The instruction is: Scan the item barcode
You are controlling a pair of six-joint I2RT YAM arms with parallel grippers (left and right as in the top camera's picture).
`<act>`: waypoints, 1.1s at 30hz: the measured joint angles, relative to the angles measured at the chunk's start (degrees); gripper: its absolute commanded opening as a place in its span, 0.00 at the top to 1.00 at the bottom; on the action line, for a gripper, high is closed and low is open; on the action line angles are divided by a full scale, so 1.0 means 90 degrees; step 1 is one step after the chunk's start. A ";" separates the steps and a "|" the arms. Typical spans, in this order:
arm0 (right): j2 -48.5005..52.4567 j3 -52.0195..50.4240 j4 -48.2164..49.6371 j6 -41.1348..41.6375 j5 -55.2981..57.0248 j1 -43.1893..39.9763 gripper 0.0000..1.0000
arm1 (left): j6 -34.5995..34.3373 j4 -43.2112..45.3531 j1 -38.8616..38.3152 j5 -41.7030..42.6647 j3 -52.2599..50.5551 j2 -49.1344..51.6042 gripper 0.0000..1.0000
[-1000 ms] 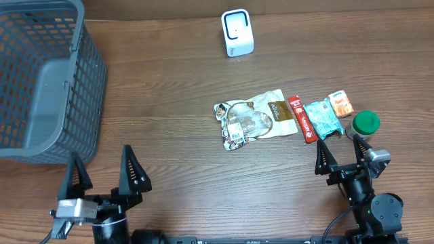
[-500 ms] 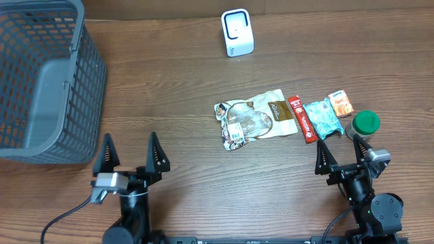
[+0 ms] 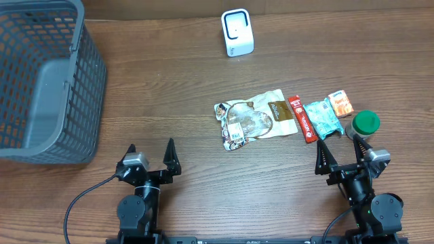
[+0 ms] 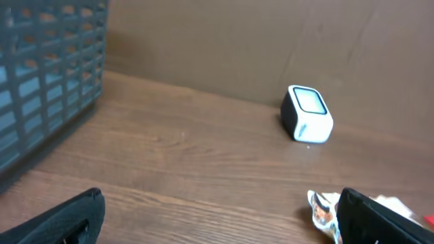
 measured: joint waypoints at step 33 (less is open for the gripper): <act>0.0000 0.0000 0.0000 -0.0002 0.0000 0.0000 0.00 | 0.0648 -0.0005 0.0000 0.0294 0.0000 0.0000 0.00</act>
